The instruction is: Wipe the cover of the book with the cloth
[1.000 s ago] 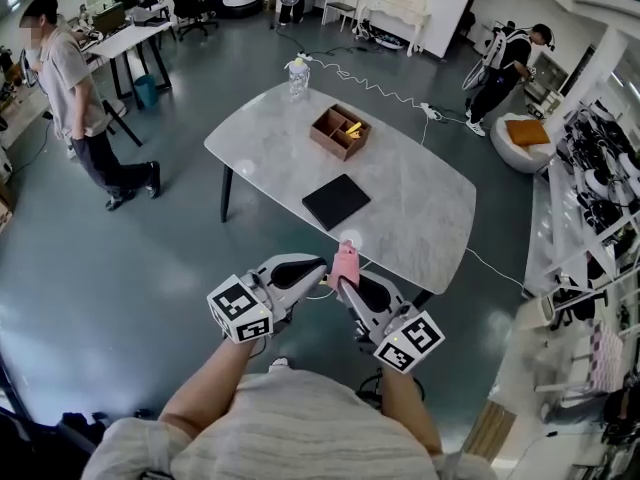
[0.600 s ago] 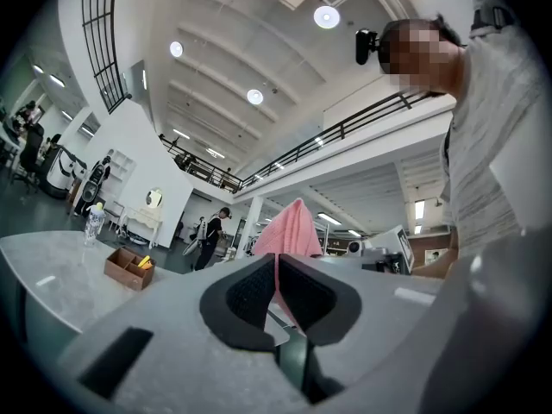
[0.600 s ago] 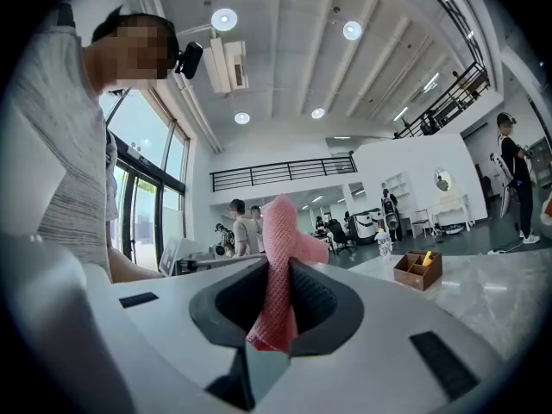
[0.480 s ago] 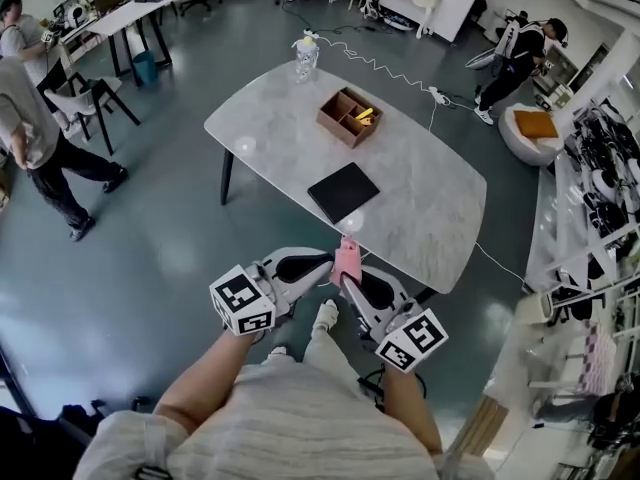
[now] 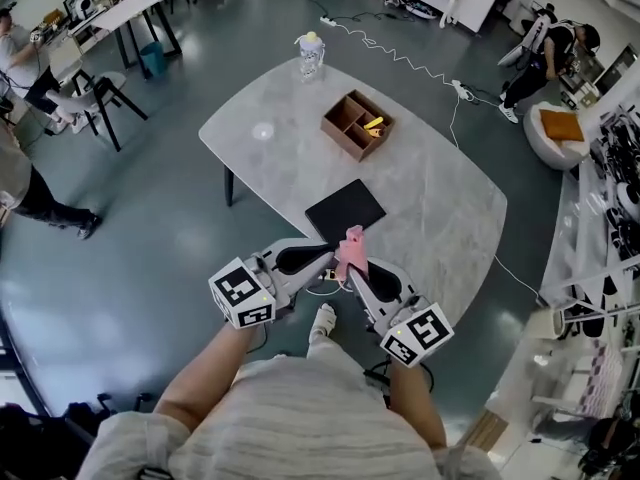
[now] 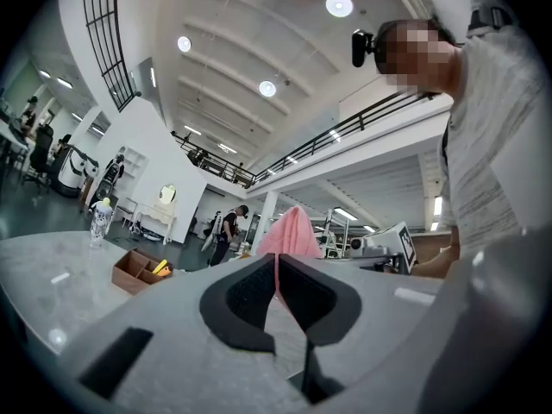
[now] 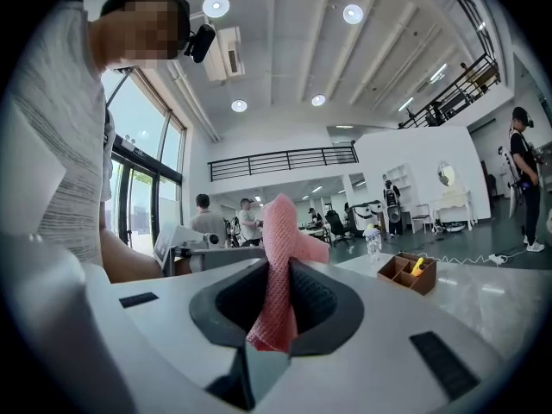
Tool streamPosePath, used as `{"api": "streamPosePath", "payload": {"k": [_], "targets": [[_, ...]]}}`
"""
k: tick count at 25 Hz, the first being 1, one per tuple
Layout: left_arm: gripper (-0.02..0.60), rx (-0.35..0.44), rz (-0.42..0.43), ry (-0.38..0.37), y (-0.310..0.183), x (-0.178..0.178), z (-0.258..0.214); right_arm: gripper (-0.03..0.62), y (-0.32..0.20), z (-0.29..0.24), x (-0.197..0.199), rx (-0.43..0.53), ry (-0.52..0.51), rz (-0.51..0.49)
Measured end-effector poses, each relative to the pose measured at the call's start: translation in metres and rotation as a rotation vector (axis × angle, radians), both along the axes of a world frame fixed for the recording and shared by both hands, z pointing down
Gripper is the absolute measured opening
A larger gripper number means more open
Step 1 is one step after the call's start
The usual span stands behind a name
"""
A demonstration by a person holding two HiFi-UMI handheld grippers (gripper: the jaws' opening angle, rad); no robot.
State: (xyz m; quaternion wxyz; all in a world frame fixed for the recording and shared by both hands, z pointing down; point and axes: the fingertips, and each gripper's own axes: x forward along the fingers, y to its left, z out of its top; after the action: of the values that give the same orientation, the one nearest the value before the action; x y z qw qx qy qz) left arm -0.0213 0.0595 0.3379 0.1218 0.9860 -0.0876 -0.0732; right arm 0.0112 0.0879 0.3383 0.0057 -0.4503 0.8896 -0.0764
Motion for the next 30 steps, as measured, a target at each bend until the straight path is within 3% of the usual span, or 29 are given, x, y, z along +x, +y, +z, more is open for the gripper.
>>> {"api": "streamPosePath", "payload": {"k": [12,21,30], "targets": [[0.025,-0.008,-0.104,-0.024,-0.114,0.071,0.010,0.055,-0.117,0.032,0.103,-0.092,0.096,0.012],[0.025,-0.026,-0.175,-0.045,-0.150,0.076,0.034,0.054,-0.157,0.100,0.143,-0.232,0.214,0.053],[0.025,-0.048,-0.149,-0.045,-0.184,0.081,0.059,0.055,-0.193,0.166,0.158,-0.342,0.336,0.084]]}}
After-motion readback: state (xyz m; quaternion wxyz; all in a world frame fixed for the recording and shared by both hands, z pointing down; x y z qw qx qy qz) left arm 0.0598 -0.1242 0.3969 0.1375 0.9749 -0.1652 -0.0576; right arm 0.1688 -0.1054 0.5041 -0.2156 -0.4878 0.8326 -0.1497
